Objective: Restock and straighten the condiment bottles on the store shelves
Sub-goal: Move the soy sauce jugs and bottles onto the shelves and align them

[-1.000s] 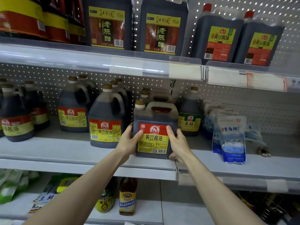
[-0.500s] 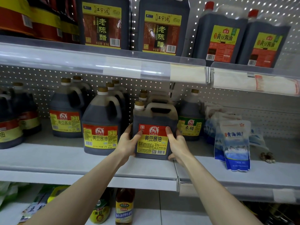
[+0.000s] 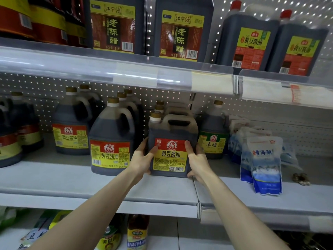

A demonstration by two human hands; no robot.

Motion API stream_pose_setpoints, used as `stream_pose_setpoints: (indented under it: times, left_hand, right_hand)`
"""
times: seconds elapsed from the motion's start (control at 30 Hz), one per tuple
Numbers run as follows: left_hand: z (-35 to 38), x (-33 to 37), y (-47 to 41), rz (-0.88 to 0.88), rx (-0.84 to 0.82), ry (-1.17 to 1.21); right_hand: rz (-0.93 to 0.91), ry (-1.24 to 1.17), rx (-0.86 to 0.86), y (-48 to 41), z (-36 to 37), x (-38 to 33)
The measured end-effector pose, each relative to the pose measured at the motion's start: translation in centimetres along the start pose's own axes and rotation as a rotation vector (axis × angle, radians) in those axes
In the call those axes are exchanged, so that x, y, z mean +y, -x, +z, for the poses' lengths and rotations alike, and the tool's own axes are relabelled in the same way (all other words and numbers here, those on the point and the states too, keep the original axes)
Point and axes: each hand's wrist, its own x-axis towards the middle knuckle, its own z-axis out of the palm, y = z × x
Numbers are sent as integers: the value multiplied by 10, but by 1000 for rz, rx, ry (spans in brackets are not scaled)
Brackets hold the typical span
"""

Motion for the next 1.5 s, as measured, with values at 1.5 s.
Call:
stream_pose_setpoints:
  times: [1.5]
  left_hand:
    - [5, -2, -19, -20, -15, 17]
  right_hand:
    - [15, 45, 28, -15, 0, -4]
